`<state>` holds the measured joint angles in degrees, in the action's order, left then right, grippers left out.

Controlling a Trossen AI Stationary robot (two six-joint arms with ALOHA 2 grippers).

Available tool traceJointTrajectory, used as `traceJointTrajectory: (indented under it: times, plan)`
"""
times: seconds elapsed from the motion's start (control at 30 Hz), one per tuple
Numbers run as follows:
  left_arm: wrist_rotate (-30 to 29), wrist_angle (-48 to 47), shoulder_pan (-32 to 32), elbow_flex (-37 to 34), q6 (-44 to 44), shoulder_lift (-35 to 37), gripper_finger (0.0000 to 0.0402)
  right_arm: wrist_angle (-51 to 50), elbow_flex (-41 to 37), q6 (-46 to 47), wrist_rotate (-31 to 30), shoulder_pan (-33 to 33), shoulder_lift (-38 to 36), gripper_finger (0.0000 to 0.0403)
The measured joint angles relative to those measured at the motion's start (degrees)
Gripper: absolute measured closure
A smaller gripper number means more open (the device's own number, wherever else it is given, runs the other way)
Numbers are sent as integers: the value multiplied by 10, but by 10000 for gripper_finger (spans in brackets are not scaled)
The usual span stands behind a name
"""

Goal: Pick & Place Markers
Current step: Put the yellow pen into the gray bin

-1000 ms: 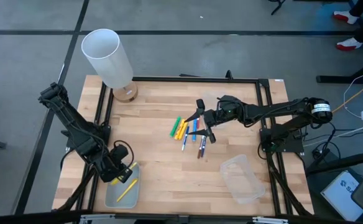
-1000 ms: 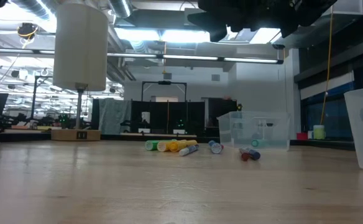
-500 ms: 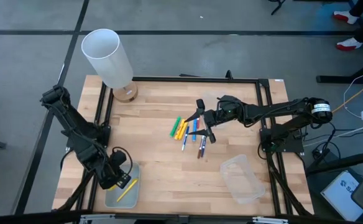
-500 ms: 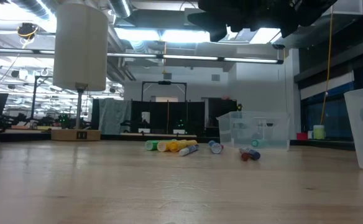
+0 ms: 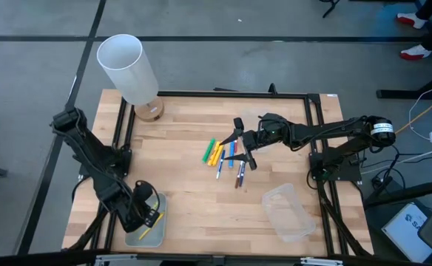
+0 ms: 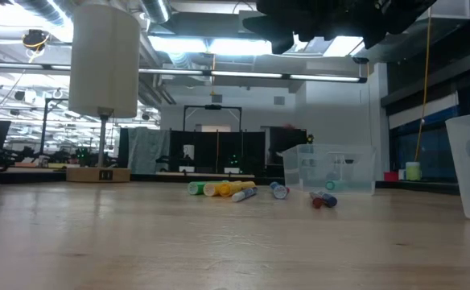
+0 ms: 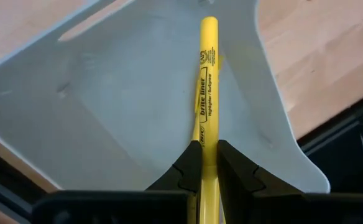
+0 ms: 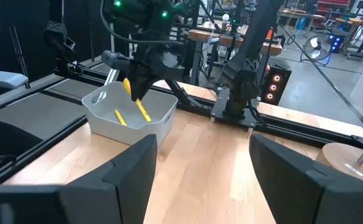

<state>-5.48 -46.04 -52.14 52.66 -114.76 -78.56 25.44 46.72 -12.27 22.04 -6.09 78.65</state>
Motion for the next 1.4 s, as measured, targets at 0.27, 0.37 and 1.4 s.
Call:
traceJointTrajectory:
  times: [0.27, 0.37, 1.4]
  plan:
    - [0, 1, 0, 0, -57, -20, 377, 0, 0, 0, 0, 0, 0, 147]
    - [0, 1, 0, 0, -66, -25, 377, 0, 0, 0, 0, 0, 0, 147]
    - [-10, 15, -3, 0, -101, -93, 287, 0, 0, 2, 0, 0, 0, 147]
